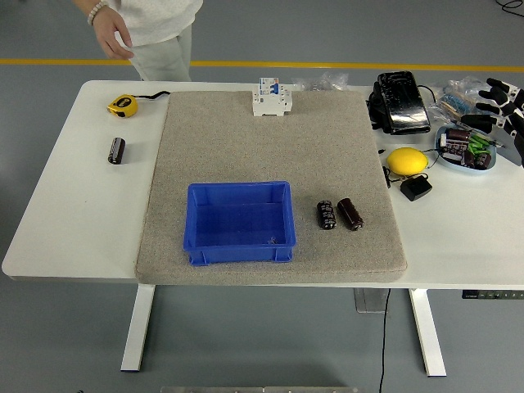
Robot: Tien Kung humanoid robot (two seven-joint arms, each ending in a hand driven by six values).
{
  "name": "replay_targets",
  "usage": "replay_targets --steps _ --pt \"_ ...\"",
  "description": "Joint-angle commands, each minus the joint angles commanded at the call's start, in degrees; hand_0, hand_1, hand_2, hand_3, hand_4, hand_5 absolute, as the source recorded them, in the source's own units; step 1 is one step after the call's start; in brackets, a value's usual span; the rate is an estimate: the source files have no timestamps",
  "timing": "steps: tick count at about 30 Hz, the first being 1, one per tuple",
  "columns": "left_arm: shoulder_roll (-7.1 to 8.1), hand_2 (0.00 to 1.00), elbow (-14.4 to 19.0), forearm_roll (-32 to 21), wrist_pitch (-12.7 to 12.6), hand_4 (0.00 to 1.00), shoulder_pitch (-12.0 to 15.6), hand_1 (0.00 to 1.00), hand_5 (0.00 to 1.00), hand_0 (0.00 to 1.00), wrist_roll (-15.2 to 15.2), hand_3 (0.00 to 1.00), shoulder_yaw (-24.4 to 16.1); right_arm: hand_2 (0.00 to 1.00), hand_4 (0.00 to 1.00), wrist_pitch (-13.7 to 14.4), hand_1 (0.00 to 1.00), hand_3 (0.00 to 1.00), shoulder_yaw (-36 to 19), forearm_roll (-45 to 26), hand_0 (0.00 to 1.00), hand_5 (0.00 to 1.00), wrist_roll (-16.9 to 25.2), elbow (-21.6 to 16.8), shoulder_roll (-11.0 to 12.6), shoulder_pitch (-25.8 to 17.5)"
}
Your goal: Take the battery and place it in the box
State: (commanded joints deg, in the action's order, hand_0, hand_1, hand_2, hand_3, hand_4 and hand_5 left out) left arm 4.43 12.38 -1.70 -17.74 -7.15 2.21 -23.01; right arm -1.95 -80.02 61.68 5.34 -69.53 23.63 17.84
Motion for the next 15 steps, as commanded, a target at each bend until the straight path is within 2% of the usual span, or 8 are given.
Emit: replay_targets --steps 11,15 --pt "-0.10 0.851 -0.1 -1.7 -0.2 0.755 0.3 0.802 0.526 0.769 0.8 0.763 0.8 0.820 0.998 0.2 0.784 0.868 1.4 0.7 0.773 0.754 0.2 0.2 0.9 0.4" --pt "-0.05 0.851 -0.1 -1.4 -0.2 0.755 0.3 0.802 0.526 0.769 0.7 0.763 0.6 0.820 0.998 0.6 0.784 0.868 2.8 2.0 0.773 0.754 0.5 0.4 2.0 0.9"
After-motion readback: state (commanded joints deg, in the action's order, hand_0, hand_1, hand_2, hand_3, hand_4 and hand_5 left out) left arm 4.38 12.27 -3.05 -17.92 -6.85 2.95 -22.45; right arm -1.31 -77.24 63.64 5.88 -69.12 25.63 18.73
